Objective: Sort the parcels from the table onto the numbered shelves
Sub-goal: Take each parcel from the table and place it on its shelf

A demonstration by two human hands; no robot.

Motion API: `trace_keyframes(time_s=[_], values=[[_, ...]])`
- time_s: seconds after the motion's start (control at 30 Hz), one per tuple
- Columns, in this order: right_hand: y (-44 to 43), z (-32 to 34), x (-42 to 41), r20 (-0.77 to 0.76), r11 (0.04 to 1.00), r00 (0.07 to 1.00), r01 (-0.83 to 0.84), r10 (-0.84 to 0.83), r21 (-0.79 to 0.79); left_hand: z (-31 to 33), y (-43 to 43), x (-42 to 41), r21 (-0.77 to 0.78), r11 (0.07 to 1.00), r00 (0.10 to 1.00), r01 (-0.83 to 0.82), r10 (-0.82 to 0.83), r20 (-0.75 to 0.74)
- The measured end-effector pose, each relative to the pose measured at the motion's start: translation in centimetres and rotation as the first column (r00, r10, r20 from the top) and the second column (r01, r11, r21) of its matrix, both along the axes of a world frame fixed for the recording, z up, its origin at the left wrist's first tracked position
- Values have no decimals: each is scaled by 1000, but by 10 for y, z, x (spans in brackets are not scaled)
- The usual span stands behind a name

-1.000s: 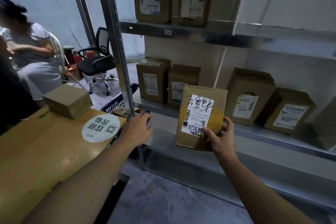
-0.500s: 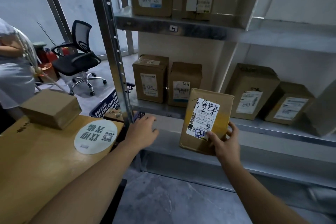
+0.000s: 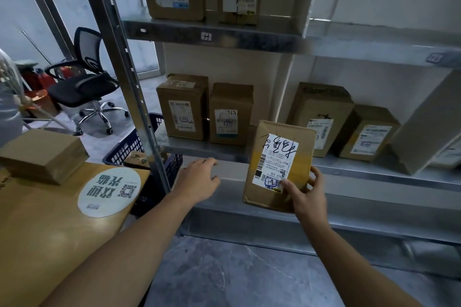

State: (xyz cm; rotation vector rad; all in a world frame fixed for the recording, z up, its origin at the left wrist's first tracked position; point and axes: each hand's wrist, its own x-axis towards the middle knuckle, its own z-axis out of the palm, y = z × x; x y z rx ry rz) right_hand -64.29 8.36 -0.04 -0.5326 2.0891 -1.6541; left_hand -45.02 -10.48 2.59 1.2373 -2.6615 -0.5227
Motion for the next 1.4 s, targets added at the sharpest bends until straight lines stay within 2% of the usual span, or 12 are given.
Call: trace_keyframes(time_s=[0.47, 0.63, 1.07, 1.23, 1.4], values=[[64, 45, -75, -46, 989, 998, 44, -51, -139, 45, 72, -104, -46, 985, 971, 163, -169, -168], [81, 66, -88, -110, 983, 992, 46, -66, -178, 64, 87, -126, -74, 979, 957, 188, -200, -210], [107, 134, -83, -198, 932, 953, 155, -228, -328, 135, 99, -138, -201, 937, 878, 284, -339, -337], [115, 155, -73, -210, 900, 939, 172, -273, -400, 153, 101, -129, -247, 921, 858, 303, -376, -350], [126, 168, -62, -238, 887, 924, 179, -300, -426, 158, 105, -120, -227, 915, 856, 333, -394, -334]])
